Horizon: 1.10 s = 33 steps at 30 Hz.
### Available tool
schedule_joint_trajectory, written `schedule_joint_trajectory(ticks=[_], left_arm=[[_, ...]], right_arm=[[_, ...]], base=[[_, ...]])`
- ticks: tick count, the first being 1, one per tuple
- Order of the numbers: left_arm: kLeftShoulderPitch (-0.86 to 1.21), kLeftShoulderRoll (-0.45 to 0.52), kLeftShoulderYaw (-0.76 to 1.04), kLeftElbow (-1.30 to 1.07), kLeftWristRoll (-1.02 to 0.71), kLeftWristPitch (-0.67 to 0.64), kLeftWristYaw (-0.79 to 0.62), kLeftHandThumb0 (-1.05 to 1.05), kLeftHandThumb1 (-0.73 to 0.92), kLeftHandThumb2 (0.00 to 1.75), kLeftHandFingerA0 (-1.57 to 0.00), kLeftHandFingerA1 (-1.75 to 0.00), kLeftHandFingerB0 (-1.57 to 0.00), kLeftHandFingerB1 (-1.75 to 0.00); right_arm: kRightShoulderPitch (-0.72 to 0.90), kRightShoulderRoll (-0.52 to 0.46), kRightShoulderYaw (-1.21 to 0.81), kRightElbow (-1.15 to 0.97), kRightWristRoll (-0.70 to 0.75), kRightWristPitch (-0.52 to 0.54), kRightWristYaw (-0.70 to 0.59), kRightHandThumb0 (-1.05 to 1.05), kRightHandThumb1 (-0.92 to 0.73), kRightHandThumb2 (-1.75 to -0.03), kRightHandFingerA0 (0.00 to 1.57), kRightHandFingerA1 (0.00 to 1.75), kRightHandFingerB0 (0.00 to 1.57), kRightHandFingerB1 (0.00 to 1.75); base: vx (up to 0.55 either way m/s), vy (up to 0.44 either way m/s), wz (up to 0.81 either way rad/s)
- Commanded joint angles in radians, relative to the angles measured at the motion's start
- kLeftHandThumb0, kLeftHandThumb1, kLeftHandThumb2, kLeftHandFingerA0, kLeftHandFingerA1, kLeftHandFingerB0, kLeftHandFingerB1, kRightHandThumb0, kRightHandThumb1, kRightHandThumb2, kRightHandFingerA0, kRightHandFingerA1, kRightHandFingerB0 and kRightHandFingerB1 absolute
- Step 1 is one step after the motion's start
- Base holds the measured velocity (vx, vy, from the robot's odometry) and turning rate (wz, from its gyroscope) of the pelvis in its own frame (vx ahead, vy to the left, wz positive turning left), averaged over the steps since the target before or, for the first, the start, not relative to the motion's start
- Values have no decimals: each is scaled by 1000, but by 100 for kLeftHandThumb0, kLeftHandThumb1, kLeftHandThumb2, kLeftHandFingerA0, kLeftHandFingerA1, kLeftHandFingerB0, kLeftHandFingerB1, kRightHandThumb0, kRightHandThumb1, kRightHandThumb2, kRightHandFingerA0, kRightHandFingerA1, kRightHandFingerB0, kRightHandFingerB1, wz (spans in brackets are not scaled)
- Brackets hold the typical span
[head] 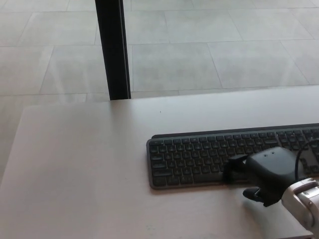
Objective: The robot uses its right fingers to click on the space key of the black keyboard placed on the center of the white desk.
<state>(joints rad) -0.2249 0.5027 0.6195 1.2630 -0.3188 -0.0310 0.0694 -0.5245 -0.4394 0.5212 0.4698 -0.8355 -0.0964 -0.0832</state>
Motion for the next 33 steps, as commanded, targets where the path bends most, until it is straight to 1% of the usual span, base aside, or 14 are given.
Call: schedule_joint_trajectory(ticks=[1,3,4,5,6,7,13,15,22,27,30,31,32,33], left_arm=[[7,22,4,6,-9,-17,1,-50,70,61,-68,-66,-51,-53],[8,20,7,6,-12,-18,4,-50,70,61,-69,-65,-51,-53],[9,22,4,8,-8,-15,9,-51,70,61,-70,-65,-52,-52],[10,24,1,6,-6,-9,11,-51,70,61,-69,-65,-54,-53],[10,23,2,4,-8,-6,12,-51,69,61,-71,-67,-57,-56],[11,22,5,1,-12,-6,11,-50,69,61,-70,-67,-55,-55],[11,25,7,8,-12,-9,7,-50,70,61,-70,-66,-53,-53],[11,23,3,5,-9,-8,14,-51,70,61,-73,-66,-56,-55],[11,23,7,6,-13,-13,5,-49,71,61,-66,-67,-52,-53],[6,26,6,5,-12,-4,14,-50,70,61,-72,-71,-59,-59],[3,26,11,7,-18,3,17,-50,69,61,-70,-70,-55,-57],[3,28,4,6,-10,-2,19,-50,70,61,-71,-68,-56,-55],[5,28,0,4,-6,-3,17,-50,71,61,-69,-66,-52,-53],[6,28,-5,2,-2,-5,14,-50,71,61,-69,-66,-52,-53]], right_arm=[[-46,-5,-132,-80,161,26,151,-35,-60,-59,92,124,66,43],[-57,2,-173,-115,189,61,195,-33,-60,-59,88,125,67,42],[-75,6,-223,-120,241,53,196,-39,-44,-85,97,113,61,61],[-95,10,-268,-135,284,84,224,-36,-57,-59,89,122,68,42],[-109,8,-307,-135,324,84,234,-38,-43,-83,98,114,61,61],[-125,1,-361,-137,378,76,239,-29,-57,-58,86,135,66,45],[-164,-58,-485,-128,411,98,255,-32,-59,-58,82,124,67,41],[-173,-79,-551,-101,444,113,247,-29,-56,-57,90,106,67,42],[-124,-169,-781,11,561,47,210,-29,-55,-57,91,107,67,42],[-40,-218,-1004,-4,641,104,170,-30,-57,-55,94,112,67,44],[0,-225,-1151,-14,671,209,122,-29,-56,-56,94,114,67,43],[16,-227,-1248,11,719,241,96,-34,-43,-85,96,106,57,60],[29,-230,-1276,17,730,245,94,-33,-57,-58,98,118,66,45],[45,-233,-1305,22,739,247,97,-33,-57,-58,98,118,66,45]], base=[[0,0,0],[0,0,0],[0,0,0],[0,0,0],[0,0,0],[0,0,0],[0,0,0],[0,0,0],[0,0,0],[0,0,0],[0,0,0],[0,0,0],[0,0,0],[0,0,0]])
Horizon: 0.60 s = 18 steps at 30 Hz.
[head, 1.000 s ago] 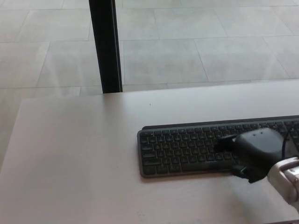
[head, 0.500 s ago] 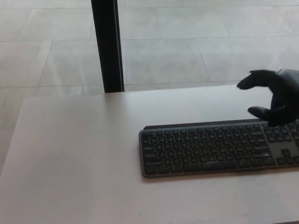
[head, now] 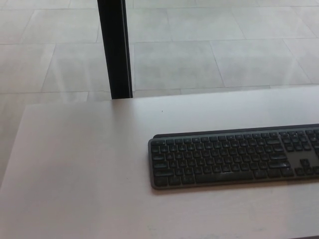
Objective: The robot uses its right fingers to click on the space key of the black keyboard placed on the center of the white desk.
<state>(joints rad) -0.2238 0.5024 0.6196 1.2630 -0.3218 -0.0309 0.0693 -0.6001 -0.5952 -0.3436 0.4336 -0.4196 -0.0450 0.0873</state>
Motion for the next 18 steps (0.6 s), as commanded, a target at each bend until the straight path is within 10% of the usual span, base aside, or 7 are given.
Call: schedule_joint_trajectory(ticks=[1,8,14,15,18], left_arm=[[5,29,-5,4,1,-8,11,-50,71,61,-68,-64,-51,-52],[7,28,0,3,-4,-8,12,-50,70,61,-70,-66,-54,-53],[7,25,-1,6,-4,-5,15,-50,71,61,-70,-65,-54,-53],[8,24,-1,6,-3,-5,15,-51,70,61,-72,-70,-59,-57],[18,18,1,4,-6,-9,11,-50,70,61,-73,-69,-58,-56]], right_arm=[[136,-66,-520,86,368,203,-101,-39,-54,-56,100,117,73,47],[189,-4,-803,147,522,249,-196,-37,-53,-65,105,119,64,59],[199,68,-1028,274,651,270,-385,-42,-60,-66,90,135,83,100],[209,90,-1047,278,666,264,-394,-39,-53,-74,114,138,75,92],[231,169,-1081,267,683,254,-407,-38,-53,-76,108,147,90,107]], base=[[0,0,0],[0,0,0],[0,0,0],[0,0,0],[0,0,0]])
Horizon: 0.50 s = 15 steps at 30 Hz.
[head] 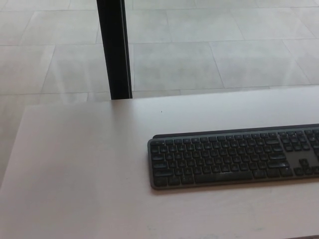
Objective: The robot uses its right fingers to click on the space key of the black keyboard placed on the center of the white desk.
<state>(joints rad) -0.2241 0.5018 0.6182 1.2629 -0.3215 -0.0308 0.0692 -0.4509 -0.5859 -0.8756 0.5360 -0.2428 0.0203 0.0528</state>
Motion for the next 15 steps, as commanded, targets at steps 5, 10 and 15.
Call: schedule_joint_trajectory(ticks=[5,10,15], left_arm=[[25,18,16,9,-17,-19,9,-49,71,61,-67,-68,-54,-55],[25,21,8,10,-7,-16,28,-50,69,61,-72,-68,-56,-55],[12,22,10,9,-11,-7,33,-49,69,60,-73,-69,-58,-55]], right_arm=[[100,264,-526,150,490,180,-319,-33,-48,-80,108,136,97,110],[86,300,-500,179,463,178,-296,-48,-65,-63,92,94,84,100],[101,357,-481,116,446,191,-283,-47,-58,-65,96,107,83,103]], base=[[0,0,0],[0,0,0],[0,0,0]])
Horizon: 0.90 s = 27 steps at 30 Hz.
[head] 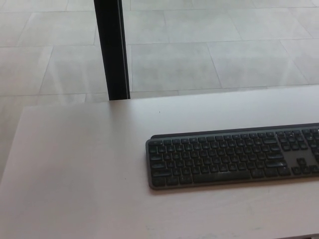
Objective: The robot uses its right fingers to click on the space key of the black keyboard placed on the center of the white desk.
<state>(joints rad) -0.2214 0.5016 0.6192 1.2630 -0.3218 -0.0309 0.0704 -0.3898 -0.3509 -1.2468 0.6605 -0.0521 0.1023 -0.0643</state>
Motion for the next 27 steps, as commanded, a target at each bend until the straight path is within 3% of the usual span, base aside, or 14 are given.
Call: schedule_joint_trajectory(ticks=[1,2,4,5,8,12,15,16,18,20,27], left_arm=[[11,22,8,9,-9,-13,27,-49,69,60,-74,-70,-58,-56],[14,21,14,8,-16,-15,19,-49,69,60,-74,-71,-57,-55],[19,22,13,8,-14,-16,16,-50,69,60,-74,-73,-57,-56],[19,22,13,8,-15,-13,17,-50,69,60,-76,-71,-58,-55],[20,19,18,6,-19,-13,13,-49,70,61,-73,-71,-57,-56],[22,22,9,5,-9,-14,11,-50,69,61,-69,-68,-55,-54],[18,25,10,8,-9,-10,11,-49,70,61,-68,-68,-54,-53],[16,24,13,9,-13,-8,11,-49,70,61,-69,-70,-54,-53],[14,24,19,10,-19,-5,9,-49,70,61,-69,-70,-54,-53],[15,25,12,9,-10,-10,15,-50,69,61,-72,-71,-58,-57],[12,23,10,6,-11,-8,21,-48,70,61,-71,-68,-54,-54]], right_arm=[[43,127,-108,-5,257,109,-165,-46,-58,-64,95,107,83,102],[51,131,-101,-12,254,115,-158,-45,-61,-64,95,105,74,90],[59,138,-96,-19,263,110,-152,-42,-56,-67,102,105,79,95],[60,133,-90,-12,267,114,-149,-42,-54,-70,93,99,85,110],[73,133,-62,-7,274,109,-128,-41,-53,-70,95,101,92,112],[81,155,-36,-35,303,110,-138,-42,-52,-70,96,91,100,114],[100,162,-3,-39,323,114,-128,-41,-56,-67,94,83,95,120],[106,165,11,-44,328,114,-134,-41,-54,-66,98,82,94,110],[112,167,30,-49,342,114,-150,-41,-54,-66,98,82,94,110],[122,164,56,-52,355,120,-145,-45,-57,-66,91,81,84,97],[158,166,125,-86,419,132,-181,-44,-56,-66,80,77,85,103]], base=[[0,0,0],[0,0,0],[0,0,0],[0,0,0],[0,0,0],[0,0,0],[0,0,0],[0,0,0],[0,0,0],[0,0,0],[0,0,0]])
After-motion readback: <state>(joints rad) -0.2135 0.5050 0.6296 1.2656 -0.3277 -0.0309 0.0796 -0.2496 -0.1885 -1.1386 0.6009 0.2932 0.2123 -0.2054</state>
